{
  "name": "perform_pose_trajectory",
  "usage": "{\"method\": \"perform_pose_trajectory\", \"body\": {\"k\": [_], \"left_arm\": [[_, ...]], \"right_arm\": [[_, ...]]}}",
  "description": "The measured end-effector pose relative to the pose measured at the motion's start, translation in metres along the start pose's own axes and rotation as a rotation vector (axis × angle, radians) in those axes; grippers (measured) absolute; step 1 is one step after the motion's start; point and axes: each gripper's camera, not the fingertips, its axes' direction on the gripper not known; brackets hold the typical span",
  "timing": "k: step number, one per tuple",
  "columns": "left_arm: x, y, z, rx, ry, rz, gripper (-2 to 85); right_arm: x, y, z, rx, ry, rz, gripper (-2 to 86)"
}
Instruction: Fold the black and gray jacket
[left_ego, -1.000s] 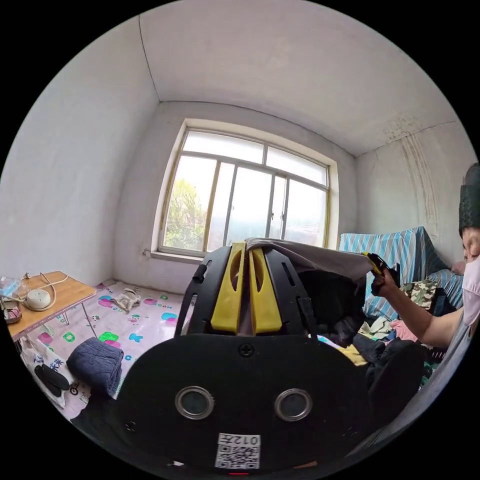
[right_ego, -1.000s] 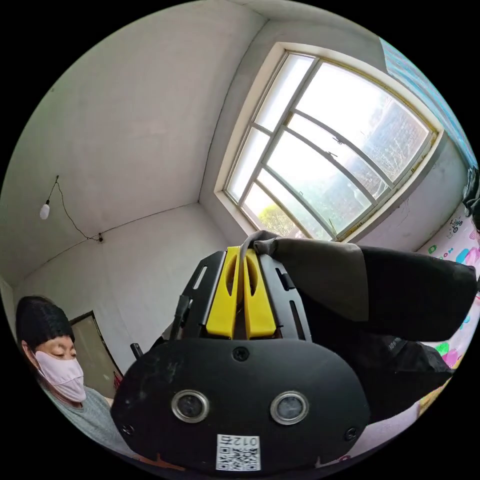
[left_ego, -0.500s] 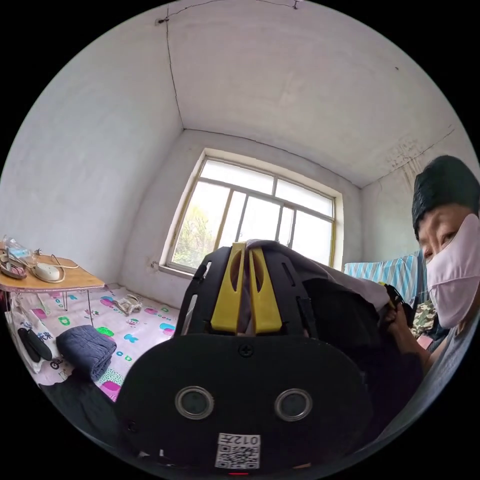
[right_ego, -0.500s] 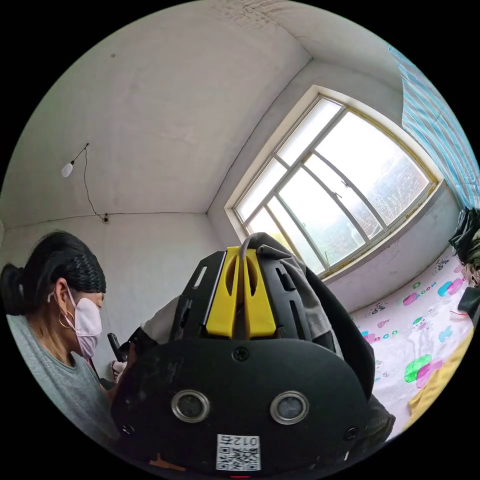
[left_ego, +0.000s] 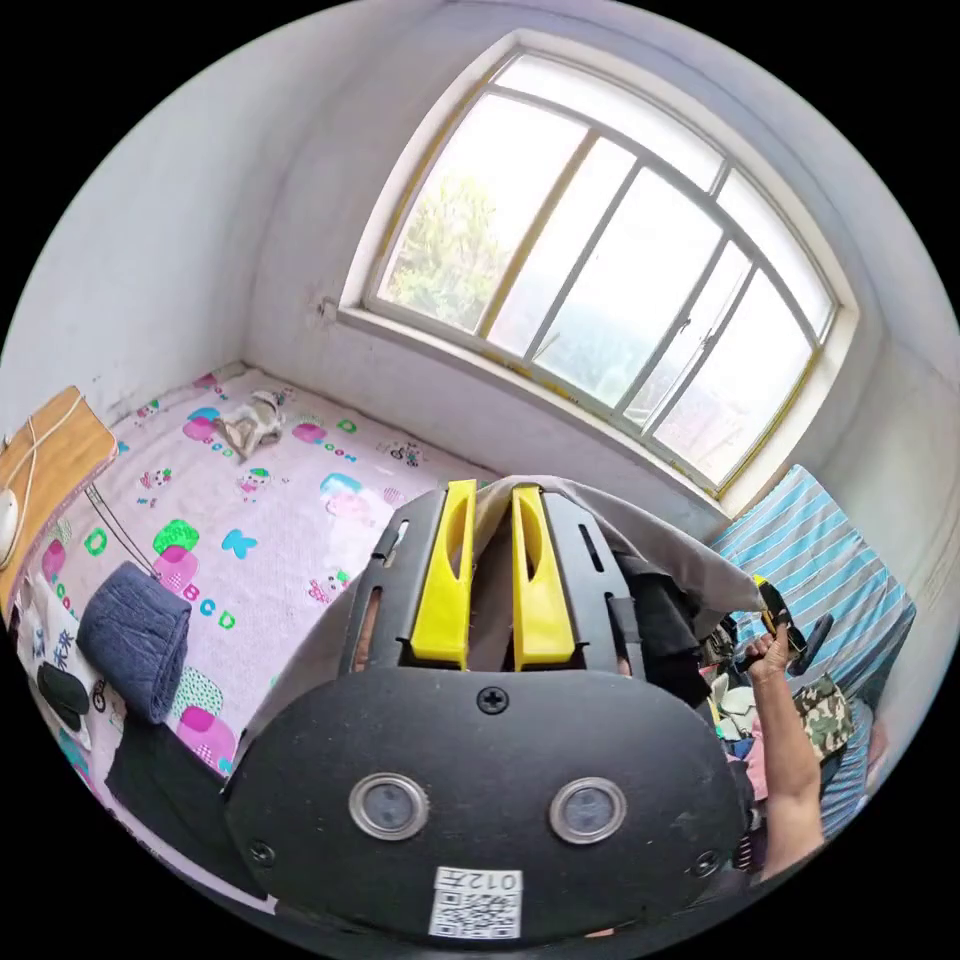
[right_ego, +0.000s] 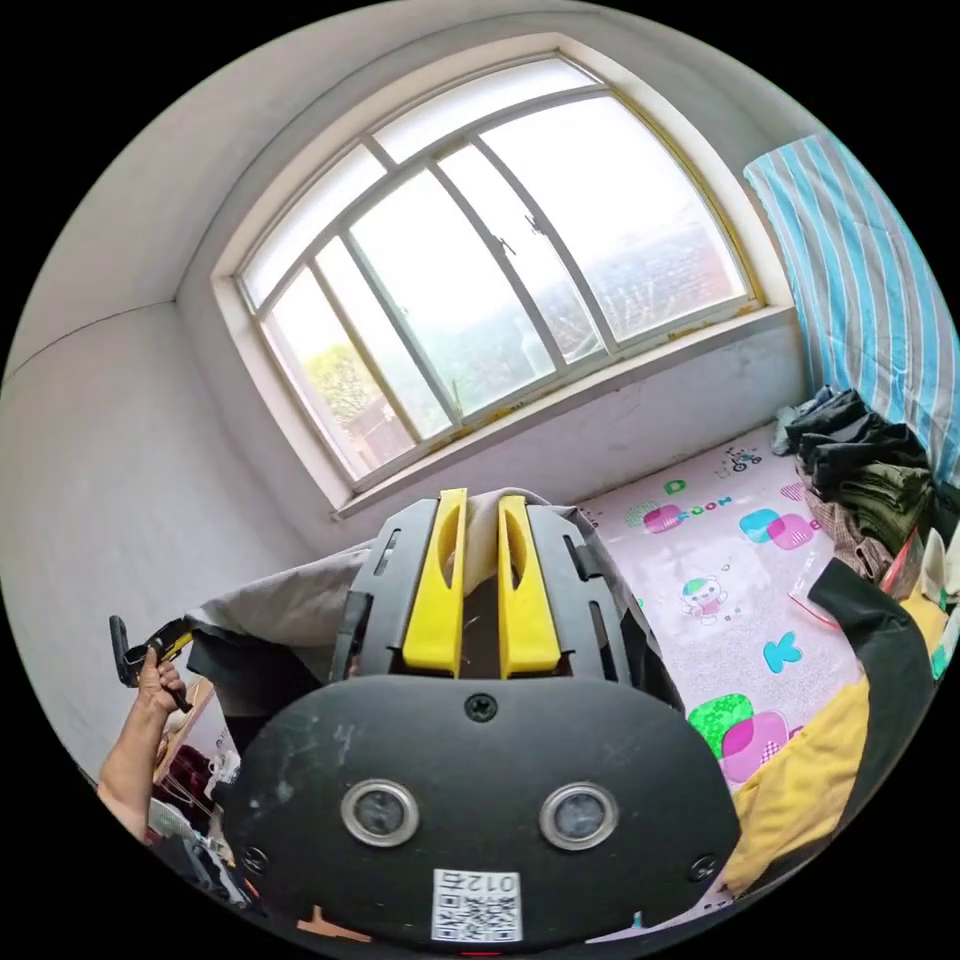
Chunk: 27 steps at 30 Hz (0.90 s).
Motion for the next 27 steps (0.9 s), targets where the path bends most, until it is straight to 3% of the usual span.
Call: {"method": "perform_pose_trajectory", "body": {"k": [6,13,18,23,27], "left_arm": [[-0.027,0.04,0.084,0.009,0.043,0.08,2.0],[-0.075,0.196,0.185,-0.308,0.127,0.175,1.8],[-0.08,0.318,0.232,-0.451,0.234,0.143,1.5],[-0.061,0.402,0.312,-0.629,0.084,0.193,1.1],[-0.06,0.416,0.356,-0.648,-0.071,0.201,0.8]], "right_arm": [[0.051,0.032,0.082,-0.172,0.025,-0.131,5.6],[0.098,0.13,0.125,-0.621,-0.021,-0.312,6.2],[0.096,0.191,0.133,-0.831,-0.013,-0.452,6.3],[0.083,0.205,0.179,-1.043,0.048,-0.645,6.4],[0.084,0.188,0.216,-1.157,0.112,-0.674,6.1]]}}
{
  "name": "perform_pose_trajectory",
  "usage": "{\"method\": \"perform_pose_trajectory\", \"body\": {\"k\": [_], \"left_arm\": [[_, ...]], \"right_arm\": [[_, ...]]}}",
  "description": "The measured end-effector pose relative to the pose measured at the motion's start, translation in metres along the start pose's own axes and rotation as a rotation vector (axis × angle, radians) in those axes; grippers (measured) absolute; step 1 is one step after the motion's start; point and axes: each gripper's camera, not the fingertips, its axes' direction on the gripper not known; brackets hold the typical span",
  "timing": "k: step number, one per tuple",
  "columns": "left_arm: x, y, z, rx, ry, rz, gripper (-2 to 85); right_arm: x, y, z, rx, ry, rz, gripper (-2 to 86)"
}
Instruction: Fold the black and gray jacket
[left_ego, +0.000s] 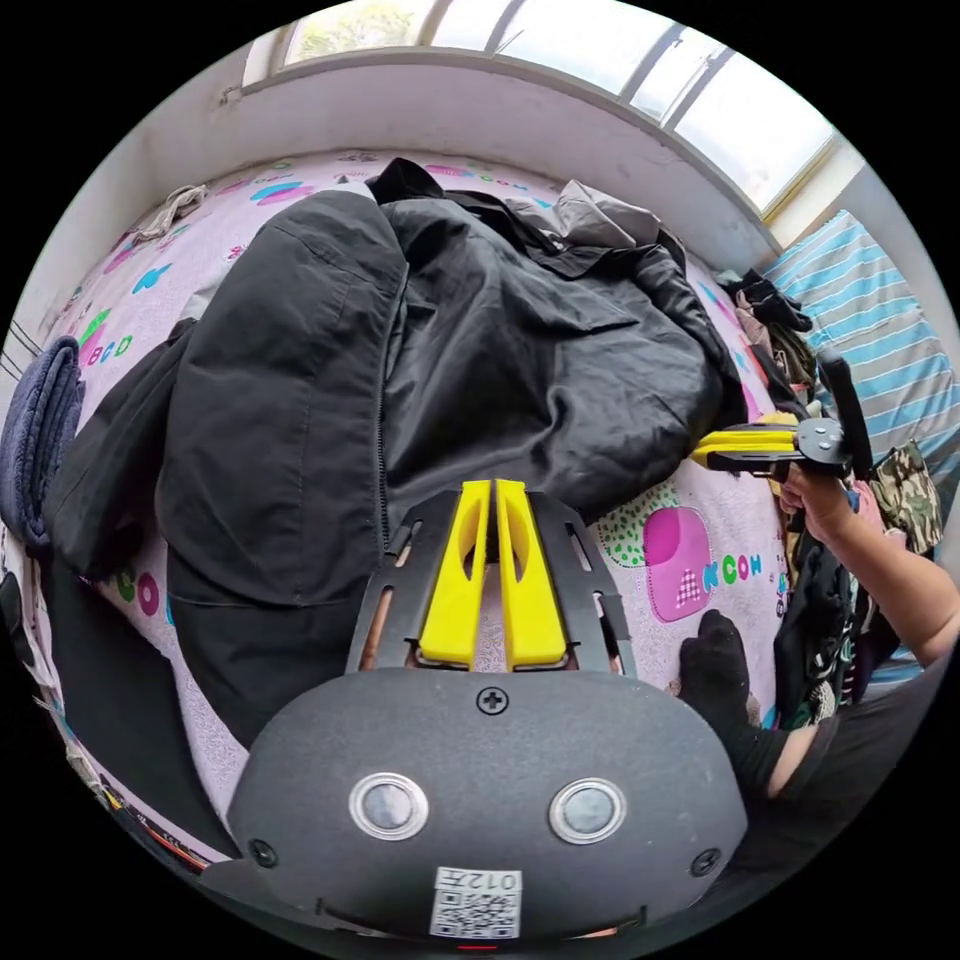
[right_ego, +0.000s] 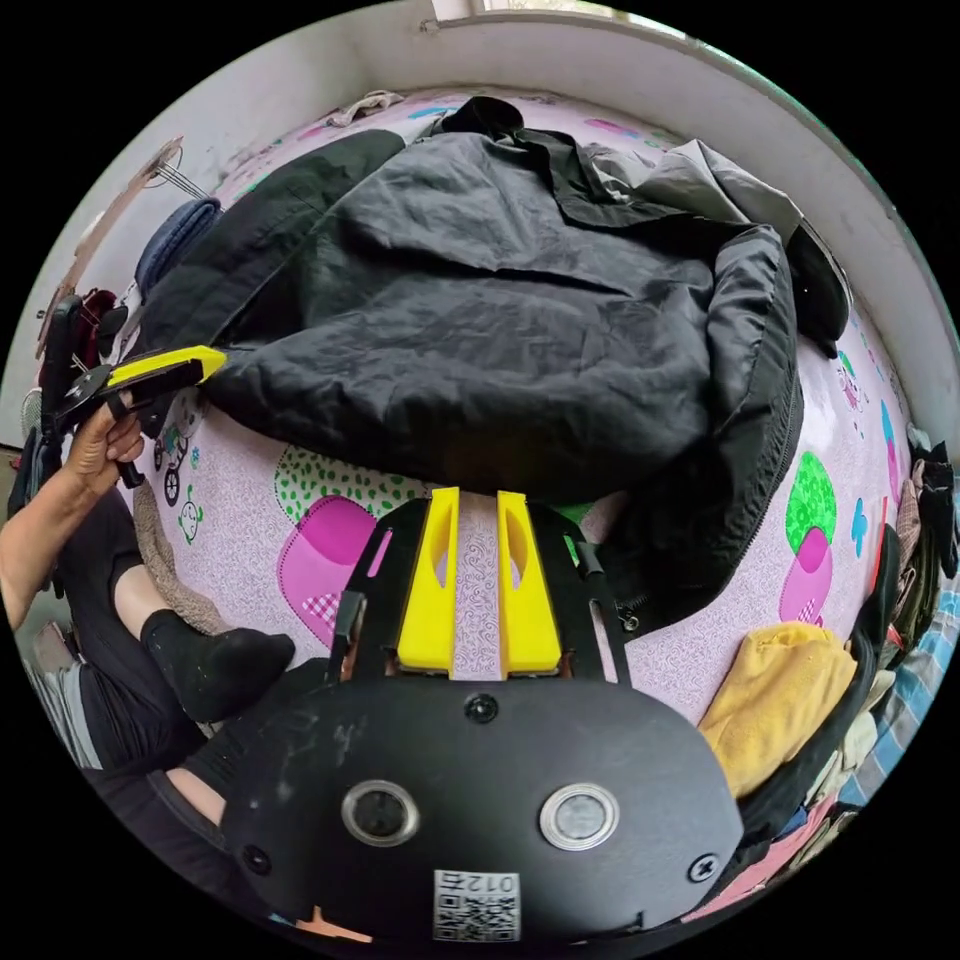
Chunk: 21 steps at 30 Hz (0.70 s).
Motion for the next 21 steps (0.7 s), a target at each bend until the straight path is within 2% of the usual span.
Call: {"method": "perform_pose_trajectory", "body": {"k": [5,10,16,21], "left_arm": [[0.002,-0.031,0.048,-0.096,-0.11,0.054,0.7],[-0.003,-0.048,0.082,-0.173,-0.12,0.092,0.5],[-0.014,-0.052,0.103,-0.131,-0.046,0.089,0.3],[-0.034,-0.047,0.112,-0.201,0.014,0.088,0.1]], "right_arm": [[0.01,-0.035,-0.019,-0.07,0.125,-0.054,4.8],[0.011,-0.073,-0.053,-0.17,0.189,-0.169,4.0],[0.042,-0.091,-0.1,-0.159,0.083,-0.055,3.9],[0.047,-0.097,-0.131,-0.196,0.056,-0.047,2.2]]}}
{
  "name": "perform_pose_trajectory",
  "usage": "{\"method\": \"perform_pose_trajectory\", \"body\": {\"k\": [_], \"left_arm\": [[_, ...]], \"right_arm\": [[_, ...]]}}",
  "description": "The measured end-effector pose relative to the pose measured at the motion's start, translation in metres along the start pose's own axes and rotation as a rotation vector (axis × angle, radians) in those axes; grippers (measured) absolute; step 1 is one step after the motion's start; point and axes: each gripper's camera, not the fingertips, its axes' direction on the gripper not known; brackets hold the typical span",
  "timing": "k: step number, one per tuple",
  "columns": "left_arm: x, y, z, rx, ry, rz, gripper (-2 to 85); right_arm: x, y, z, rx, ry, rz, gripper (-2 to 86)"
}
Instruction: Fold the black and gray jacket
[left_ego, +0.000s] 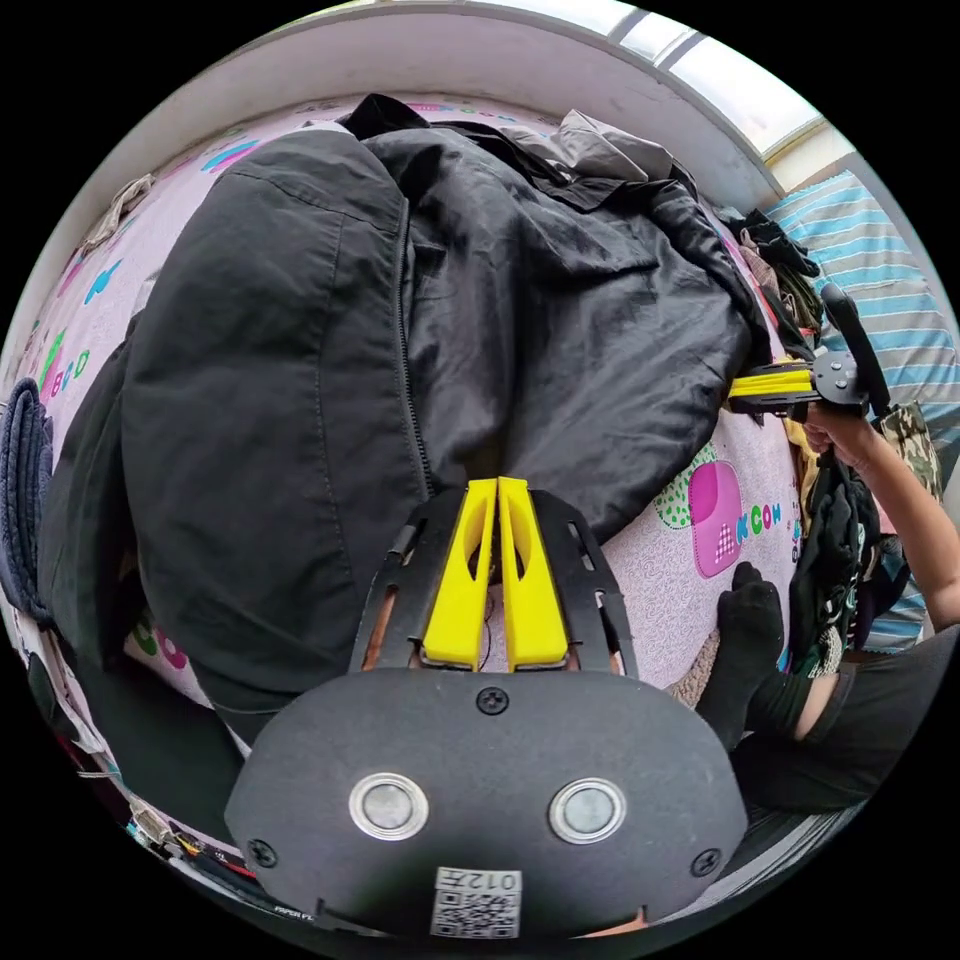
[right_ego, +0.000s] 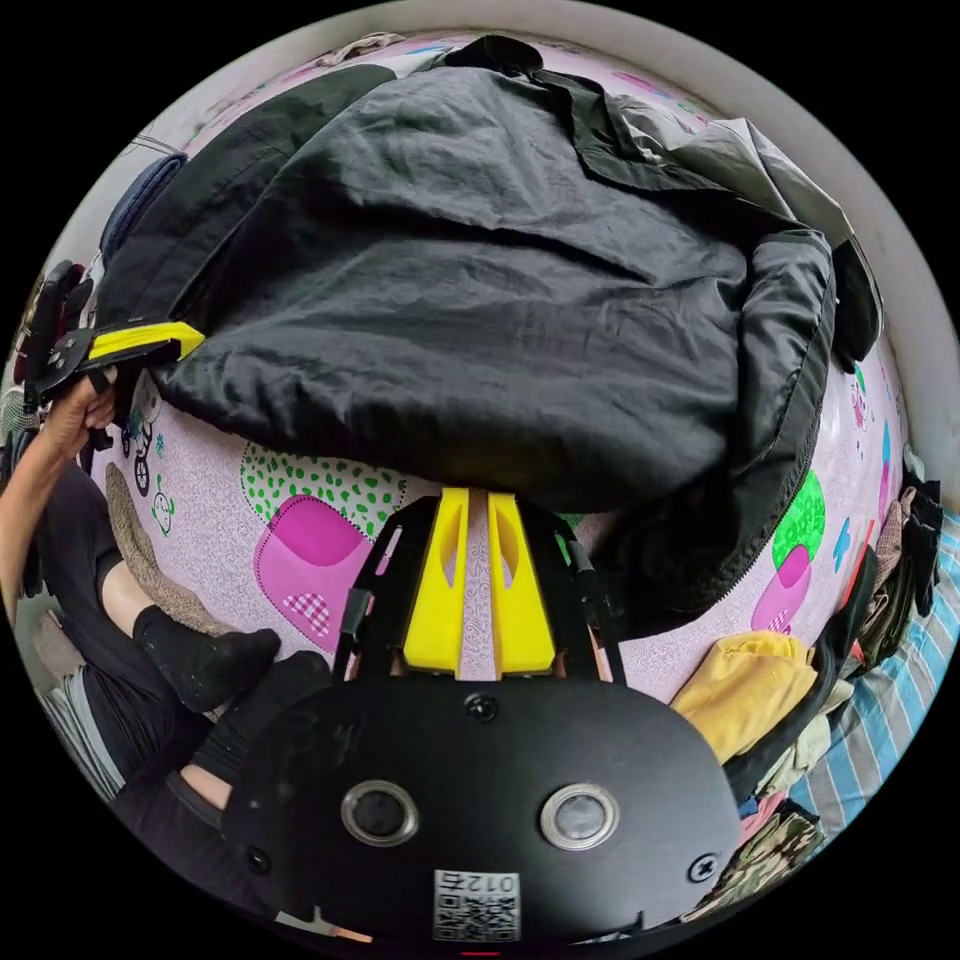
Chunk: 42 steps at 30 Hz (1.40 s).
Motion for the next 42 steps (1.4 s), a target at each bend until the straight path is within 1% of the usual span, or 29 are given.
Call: {"method": "perform_pose_trajectory", "body": {"k": [3,5,8,11,13,14,15,16,17,18,19,20,21,23,27,28,29,31,35,37,39,42], "left_arm": [[-0.007,0.004,0.001,-0.047,-0.067,0.041,0.0],[-0.014,0.006,0.002,-0.086,-0.103,0.061,0.1],[-0.027,0.01,0.003,-0.119,-0.07,0.021,0.5],[-0.023,0.021,-0.003,-0.068,-0.051,-0.001,1.2],[-0.01,0.031,-0.007,-0.023,-0.084,0.029,1.7],[0.002,0.038,-0.01,0.009,-0.106,0.054,2.1],[0.007,0.042,-0.011,0.026,-0.11,0.065,2.5],[0.019,0.047,-0.014,0.061,-0.101,0.09,3.2],[0.033,0.052,-0.016,0.095,-0.084,0.124,4.1],[0.041,0.055,-0.017,0.114,-0.08,0.147,4.6],[0.058,0.057,-0.016,0.139,-0.088,0.2,5.7],[0.078,0.057,-0.011,0.14,-0.114,0.265,6.7],[0.087,0.056,-0.008,0.134,-0.13,0.298,7.2],[0.121,0.051,0.012,0.092,-0.197,0.406,8.6],[0.153,0.041,0.043,0.039,-0.287,0.479,8.9],[0.158,0.038,0.053,0.018,-0.316,0.484,8.3],[0.161,0.035,0.063,-0.012,-0.338,0.48,7.6],[0.163,0.033,0.068,-0.02,-0.329,0.476,5.8],[0.159,0.029,0.066,-0.064,-0.282,0.462,1.2],[0.154,0.026,0.059,-0.079,-0.235,0.466,0.6],[0.151,0.023,0.047,-0.104,-0.188,0.481,0.3],[0.149,0.019,0.023,-0.169,-0.135,0.536,0.1]], "right_arm": [[-0.01,0.005,-0.013,-0.097,0.093,-0.075,1.1],[-0.014,0.011,-0.021,-0.126,0.116,-0.098,0.3],[-0.019,0.022,-0.035,-0.131,0.136,-0.096,-0.6],[-0.012,0.054,-0.07,0.08,0.188,0.022,-0.5],[0.006,0.096,-0.111,0.329,0.149,0.216,0.4],[0.011,0.108,-0.12,0.384,0.14,0.272,0.9],[0.021,0.129,-0.135,0.466,0.129,0.383,2.9],[0.03,0.145,-0.141,0.493,0.105,0.459,6.0],[0.033,0.149,-0.141,0.483,0.082,0.482,7.6],[0.039,0.152,-0.136,0.426,0.007,0.494,10.9],[0.04,0.152,-0.127,0.36,-0.083,0.495,12.3],[0.039,0.152,-0.123,0.338,-0.122,0.504,13.1],[0.035,0.153,-0.117,0.321,-0.183,0.532,13.2],[0.028,0.154,-0.116,0.339,-0.232,0.581,12.9],[0.008,0.141,-0.116,0.358,-0.355,0.647,8.4],[-0.001,0.136,-0.117,0.342,-0.354,0.658,4.0],[-0.005,0.134,-0.118,0.33,-0.342,0.664,1.8],[-0.02,0.129,-0.127,0.325,-0.331,0.637,0.1],[-0.024,0.128,-0.158,0.287,-0.29,0.569,-0.8],[-0.014,0.131,-0.2,0.234,-0.167,0.493,-0.9],[0.004,0.138,-0.239,0.18,-0.083,0.488,-0.9],[0.04,0.155,-0.302,0.108,0.004,0.541,-1.0]]}}
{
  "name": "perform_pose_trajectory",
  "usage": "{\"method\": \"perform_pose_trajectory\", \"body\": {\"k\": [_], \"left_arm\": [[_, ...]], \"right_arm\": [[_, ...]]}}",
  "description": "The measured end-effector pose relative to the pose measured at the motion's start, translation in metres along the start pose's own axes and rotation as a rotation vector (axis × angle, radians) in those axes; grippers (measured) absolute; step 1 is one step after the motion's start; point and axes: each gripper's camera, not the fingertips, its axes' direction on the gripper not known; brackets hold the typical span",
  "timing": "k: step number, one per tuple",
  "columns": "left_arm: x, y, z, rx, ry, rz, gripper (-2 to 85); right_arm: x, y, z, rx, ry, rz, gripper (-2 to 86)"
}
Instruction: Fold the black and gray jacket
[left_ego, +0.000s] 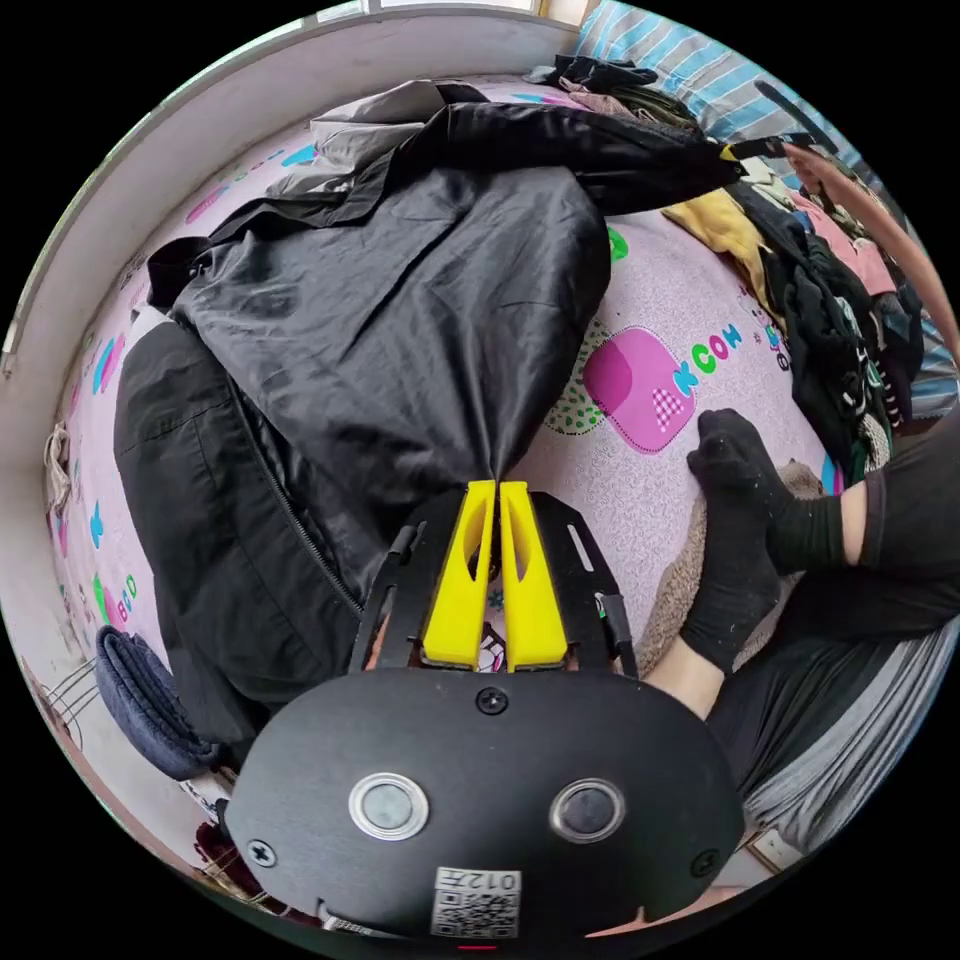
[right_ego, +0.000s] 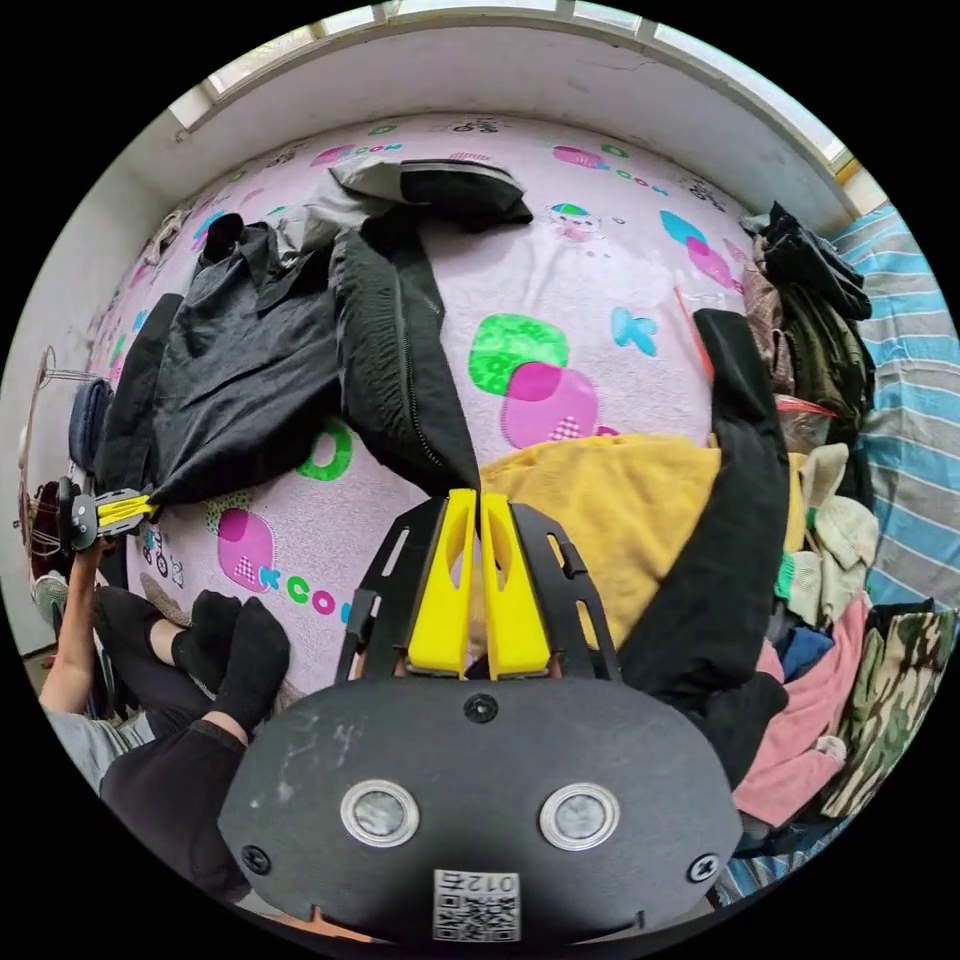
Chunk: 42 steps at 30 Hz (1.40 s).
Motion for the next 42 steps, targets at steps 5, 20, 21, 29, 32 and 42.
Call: {"method": "perform_pose_trajectory", "body": {"k": [5,20,21,29,32,42], "left_arm": [[-0.006,0.015,-0.026,-0.106,0.048,0.097,0.3],[0.055,0.036,0.021,-0.14,0.245,0.02,8.2],[0.054,0.039,0.017,-0.126,0.251,0.009,8.1],[0.016,0.127,-0.087,0.185,-0.006,-0.366,9.5],[0.003,0.16,-0.11,0.199,-0.085,-0.472,12.0],[0.036,0.163,-0.063,-0.201,-0.416,-0.226,15.8]], "right_arm": [[0.033,-0.01,-0.052,-0.076,0.245,0.085,-0.9],[-0.012,0.011,0.097,-0.394,0.543,0.005,4.7],[-0.011,0.01,0.096,-0.373,0.544,0.013,4.9],[-0.064,-0.026,0.07,-0.035,0.285,-0.063,2.5],[-0.104,-0.044,0.083,0.01,0.091,-0.161,3.6],[-0.213,-0.05,0.157,-0.093,-0.317,-0.504,4.6]]}}
